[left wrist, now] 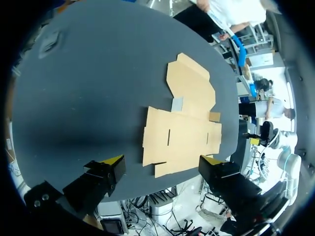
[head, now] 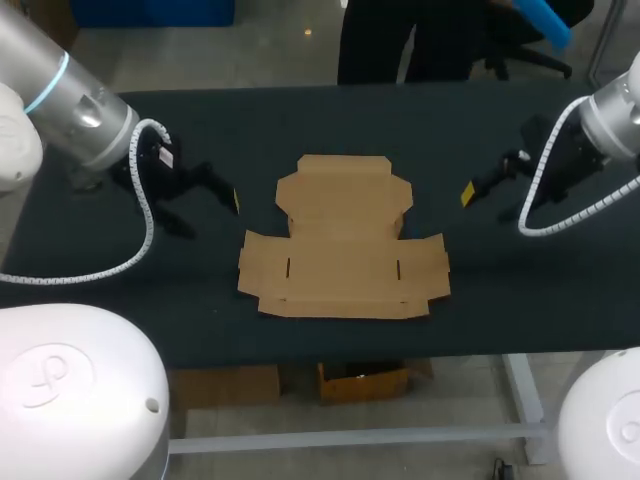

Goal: Assemble the packaging by folding the flat box into shape, placing the metal phone stand inside, and closing the box properly

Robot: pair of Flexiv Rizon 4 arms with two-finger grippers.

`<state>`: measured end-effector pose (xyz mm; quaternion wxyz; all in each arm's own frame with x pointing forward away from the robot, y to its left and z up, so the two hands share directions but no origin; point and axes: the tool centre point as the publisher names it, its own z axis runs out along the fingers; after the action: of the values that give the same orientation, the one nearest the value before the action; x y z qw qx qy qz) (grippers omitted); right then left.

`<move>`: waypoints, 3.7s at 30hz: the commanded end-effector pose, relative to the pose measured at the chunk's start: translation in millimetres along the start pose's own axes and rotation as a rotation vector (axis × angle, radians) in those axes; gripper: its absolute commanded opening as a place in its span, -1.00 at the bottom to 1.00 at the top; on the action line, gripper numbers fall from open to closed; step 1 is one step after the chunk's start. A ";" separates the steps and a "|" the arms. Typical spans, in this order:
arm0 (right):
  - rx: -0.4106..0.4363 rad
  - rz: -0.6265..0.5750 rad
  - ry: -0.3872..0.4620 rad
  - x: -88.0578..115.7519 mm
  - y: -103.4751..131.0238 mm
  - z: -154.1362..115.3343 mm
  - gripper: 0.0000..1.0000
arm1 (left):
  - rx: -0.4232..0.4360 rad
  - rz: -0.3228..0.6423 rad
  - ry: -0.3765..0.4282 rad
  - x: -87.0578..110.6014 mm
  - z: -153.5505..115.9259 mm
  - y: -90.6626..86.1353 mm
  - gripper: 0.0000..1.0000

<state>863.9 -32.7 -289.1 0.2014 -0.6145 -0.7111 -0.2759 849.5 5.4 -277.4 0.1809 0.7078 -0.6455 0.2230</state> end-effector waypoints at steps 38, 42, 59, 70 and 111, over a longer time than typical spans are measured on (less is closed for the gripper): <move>-0.025 -0.036 0.002 8.8 -45.1 -15.6 1.00 | 0.036 0.072 0.006 14.4 -18.8 48.6 1.00; -0.021 -0.038 0.004 9.1 -46.8 -14.9 1.00 | 0.034 0.074 0.010 14.4 -17.6 50.3 1.00; -0.024 -0.012 0.009 4.1 -67.0 -0.2 -0.29 | 0.008 0.083 0.027 10.0 -5.8 62.8 -0.16; -0.030 -0.011 0.000 5.1 -76.8 11.1 -1.00 | 0.001 0.078 0.046 0.4 -0.3 73.0 -1.00; -0.050 -0.006 0.044 -2.4 -83.6 34.2 -1.00 | -0.008 0.072 0.048 -20.0 16.7 72.3 -1.00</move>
<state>784.5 -18.6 -330.0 0.1990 -0.6122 -0.7014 -0.3061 777.2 5.8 -304.5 0.1908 0.6777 -0.6666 0.2449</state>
